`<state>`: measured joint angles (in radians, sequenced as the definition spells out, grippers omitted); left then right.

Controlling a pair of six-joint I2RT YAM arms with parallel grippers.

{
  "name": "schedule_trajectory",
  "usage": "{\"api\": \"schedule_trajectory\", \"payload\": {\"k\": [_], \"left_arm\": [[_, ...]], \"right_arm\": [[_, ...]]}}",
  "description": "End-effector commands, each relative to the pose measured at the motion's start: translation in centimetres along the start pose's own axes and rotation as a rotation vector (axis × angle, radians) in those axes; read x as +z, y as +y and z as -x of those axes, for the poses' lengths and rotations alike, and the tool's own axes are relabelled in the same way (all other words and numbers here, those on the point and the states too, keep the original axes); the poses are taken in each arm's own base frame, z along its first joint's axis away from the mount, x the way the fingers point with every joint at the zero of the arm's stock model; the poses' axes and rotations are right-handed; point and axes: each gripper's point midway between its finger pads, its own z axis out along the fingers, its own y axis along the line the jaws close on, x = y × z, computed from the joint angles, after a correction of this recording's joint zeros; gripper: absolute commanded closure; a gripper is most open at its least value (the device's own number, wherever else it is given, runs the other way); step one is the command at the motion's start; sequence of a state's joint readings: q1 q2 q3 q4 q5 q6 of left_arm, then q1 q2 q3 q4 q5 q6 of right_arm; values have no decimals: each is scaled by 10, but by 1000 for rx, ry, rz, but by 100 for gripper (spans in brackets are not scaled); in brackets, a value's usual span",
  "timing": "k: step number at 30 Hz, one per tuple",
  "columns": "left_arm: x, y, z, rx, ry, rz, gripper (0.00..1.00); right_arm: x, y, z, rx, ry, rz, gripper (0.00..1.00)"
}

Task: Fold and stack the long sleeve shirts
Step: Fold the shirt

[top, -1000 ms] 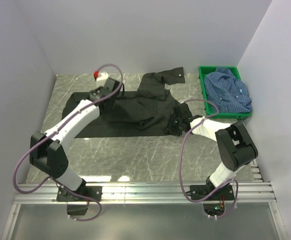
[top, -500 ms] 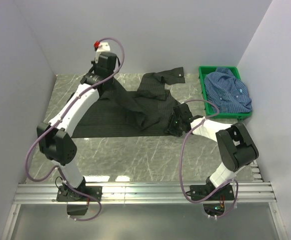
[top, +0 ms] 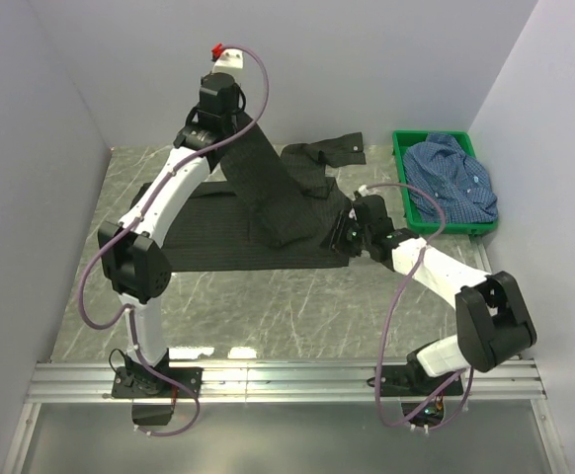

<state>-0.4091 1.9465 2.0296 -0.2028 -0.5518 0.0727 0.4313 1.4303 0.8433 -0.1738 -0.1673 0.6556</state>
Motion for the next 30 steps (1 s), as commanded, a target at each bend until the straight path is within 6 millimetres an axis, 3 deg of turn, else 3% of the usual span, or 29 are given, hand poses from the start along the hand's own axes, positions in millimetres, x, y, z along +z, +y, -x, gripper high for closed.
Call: {"api": "schedule_trajectory", "payload": {"k": [1,2,4,5,10,14,16,17,24,30], "left_arm": [[-3,-16,54,-38,-183,-110,100],[-2,-18,56,-42,-193,-120,100],[-1,-27,62,-67,-212,-165,100],[-1,-31,68,-78,-225,-186,100],[-3,-58,75,-142,-247,-311,100],[-11,-74,70,-149,-254,-389,100],[-21,-76,77,-155,-288,-425,100],[-21,-80,66,-140,-272,-436,100],[-27,-78,67,-117,-273,-447,100],[-38,-72,81,-124,-292,-458,100]], "right_arm": [[-8,58,19,-73,-52,236,62],[-3,62,16,-66,-31,248,63],[-2,96,26,-88,-53,351,69],[10,100,22,-92,-33,351,70],[32,147,33,-124,-40,450,74],[65,148,37,-91,-38,427,75],[74,155,43,-91,-48,439,75],[87,150,37,-86,-28,424,75],[132,145,37,-75,-29,382,75],[152,138,45,-58,-43,332,75]]}}
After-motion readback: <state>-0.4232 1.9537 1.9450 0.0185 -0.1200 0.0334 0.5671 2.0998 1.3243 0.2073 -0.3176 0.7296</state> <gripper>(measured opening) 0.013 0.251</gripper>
